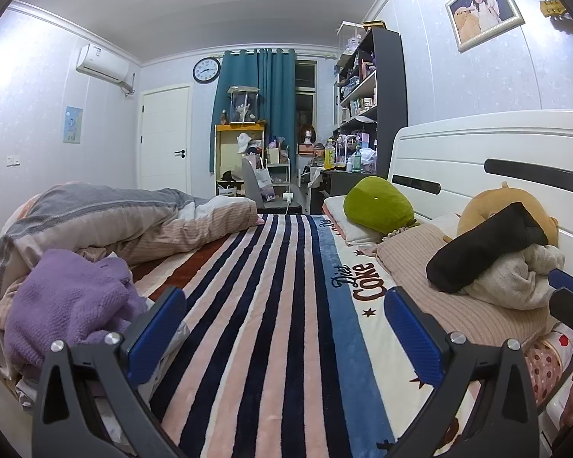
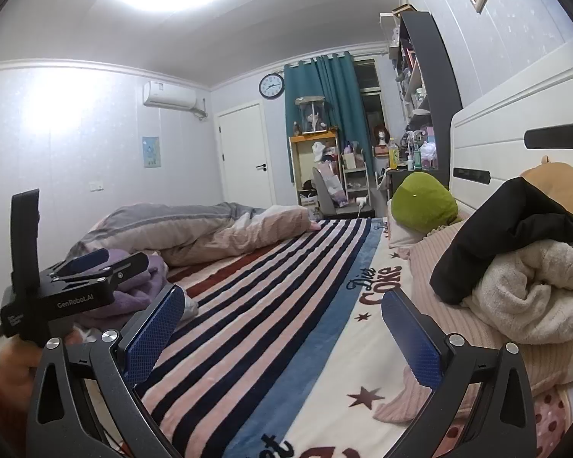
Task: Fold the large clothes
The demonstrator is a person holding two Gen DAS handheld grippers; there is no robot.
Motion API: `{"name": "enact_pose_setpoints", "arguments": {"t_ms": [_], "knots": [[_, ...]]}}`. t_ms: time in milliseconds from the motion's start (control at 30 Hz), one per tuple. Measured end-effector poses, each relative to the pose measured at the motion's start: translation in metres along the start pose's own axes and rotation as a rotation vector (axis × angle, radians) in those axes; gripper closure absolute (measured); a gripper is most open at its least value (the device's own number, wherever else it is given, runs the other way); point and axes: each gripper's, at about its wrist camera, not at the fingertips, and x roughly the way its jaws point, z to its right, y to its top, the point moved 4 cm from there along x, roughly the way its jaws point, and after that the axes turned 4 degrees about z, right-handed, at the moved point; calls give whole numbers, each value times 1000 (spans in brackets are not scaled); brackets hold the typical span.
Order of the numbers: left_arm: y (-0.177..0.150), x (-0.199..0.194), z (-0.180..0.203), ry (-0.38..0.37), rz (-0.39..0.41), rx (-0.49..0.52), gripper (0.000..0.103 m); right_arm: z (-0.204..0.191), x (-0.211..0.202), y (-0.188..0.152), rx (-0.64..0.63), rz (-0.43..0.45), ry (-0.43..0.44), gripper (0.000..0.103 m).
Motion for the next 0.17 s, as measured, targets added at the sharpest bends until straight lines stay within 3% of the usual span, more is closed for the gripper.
{"name": "enact_pose_setpoints", "arguments": {"t_ms": [167], "knots": [[-4,-7,-1,2,4,-4,1,-2,-2,1,-8,1,1,0]]}}
